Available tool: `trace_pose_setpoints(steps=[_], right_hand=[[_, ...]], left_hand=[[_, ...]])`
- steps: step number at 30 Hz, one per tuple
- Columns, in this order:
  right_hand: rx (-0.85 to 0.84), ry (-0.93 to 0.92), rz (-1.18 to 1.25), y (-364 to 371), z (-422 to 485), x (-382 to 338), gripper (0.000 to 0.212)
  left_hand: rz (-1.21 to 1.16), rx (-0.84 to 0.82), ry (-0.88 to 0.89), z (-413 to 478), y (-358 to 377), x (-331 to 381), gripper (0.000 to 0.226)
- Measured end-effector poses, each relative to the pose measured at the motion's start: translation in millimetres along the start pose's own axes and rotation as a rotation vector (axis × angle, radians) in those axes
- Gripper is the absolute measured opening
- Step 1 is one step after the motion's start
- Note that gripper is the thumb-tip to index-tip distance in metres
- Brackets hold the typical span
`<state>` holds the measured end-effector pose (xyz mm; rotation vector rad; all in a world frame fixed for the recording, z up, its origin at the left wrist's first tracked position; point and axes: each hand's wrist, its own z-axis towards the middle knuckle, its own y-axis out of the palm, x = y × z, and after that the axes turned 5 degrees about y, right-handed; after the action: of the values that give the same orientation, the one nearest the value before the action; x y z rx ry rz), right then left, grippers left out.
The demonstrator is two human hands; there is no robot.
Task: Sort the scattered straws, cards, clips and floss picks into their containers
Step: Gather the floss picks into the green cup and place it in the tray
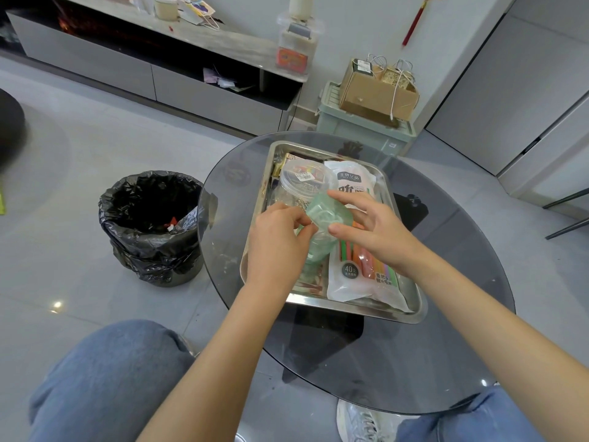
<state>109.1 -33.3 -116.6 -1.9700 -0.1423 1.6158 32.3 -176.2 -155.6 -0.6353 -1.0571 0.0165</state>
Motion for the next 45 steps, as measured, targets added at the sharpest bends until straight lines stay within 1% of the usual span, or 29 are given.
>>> trace_pose_setpoints(steps=[4,6,8,10,12,14,15,16,18,21,23,26,29,33,37,40,43,45], right_hand=[[-0.022,0.003,-0.120,1,2,-2,0.057],[-0.027,-0.001,-0.174,0,2,-3,0.058],[-0.023,-0.004,-0.205,0,1,-4,0.058],[-0.014,-0.010,-0.240,1,-1,-3,0.058],[0.000,-0.018,-0.278,2,-1,-1,0.058],[0.005,-0.030,-0.306,4,-1,-1,0.058],[0.002,-0.041,-0.317,4,-1,0,0.058],[-0.001,-0.055,-0.330,3,-2,-1,0.058],[-0.004,-0.098,-0.370,3,-2,-1,0.056],[-0.015,-0.202,-0.411,4,-3,-1,0.053],[-0.039,-0.250,-0.426,4,-4,0,0.052],[-0.040,-0.257,-0.412,6,-3,3,0.051],[-0.016,-0.259,-0.357,9,-3,7,0.051],[-0.005,-0.283,-0.373,8,-4,12,0.053],[-0.076,-0.254,-0.398,-1,-1,9,0.057],[-0.157,-0.185,-0.281,-9,-2,1,0.058],[-0.142,-0.209,-0.221,-17,-7,-6,0.057],[-0.112,-0.202,-0.132,-21,-12,-12,0.054]], left_hand=[[-0.175,0.003,-0.180,2,-4,0,0.008],[-0.271,-0.006,-0.271,3,-6,-1,0.011],[-0.369,-0.065,-0.345,5,-11,-3,0.016],[-0.477,-0.180,-0.390,9,-14,-6,0.027],[-0.488,-0.300,-0.369,10,-15,-7,0.044],[-0.348,-0.383,-0.278,7,-11,-7,0.063],[-0.271,-0.399,-0.223,5,-8,-7,0.069],[-0.217,-0.402,-0.175,3,-4,-7,0.070],[-0.173,-0.381,-0.115,2,1,-7,0.061],[-0.121,-0.345,-0.070,6,5,-9,0.046],[-0.114,-0.339,-0.059,7,6,-10,0.041],[-0.122,-0.359,-0.074,8,7,-13,0.034],[-0.146,-0.389,-0.085,10,6,-16,0.037],[-0.153,-0.441,-0.088,12,5,-15,0.047],[-0.162,-0.503,-0.116,14,2,-15,0.054],[-0.183,-0.513,-0.092,13,-6,-12,0.057],[-0.304,-0.515,-0.041,13,-18,-3,0.055],[-0.410,-0.527,-0.031,11,-25,5,0.055]])
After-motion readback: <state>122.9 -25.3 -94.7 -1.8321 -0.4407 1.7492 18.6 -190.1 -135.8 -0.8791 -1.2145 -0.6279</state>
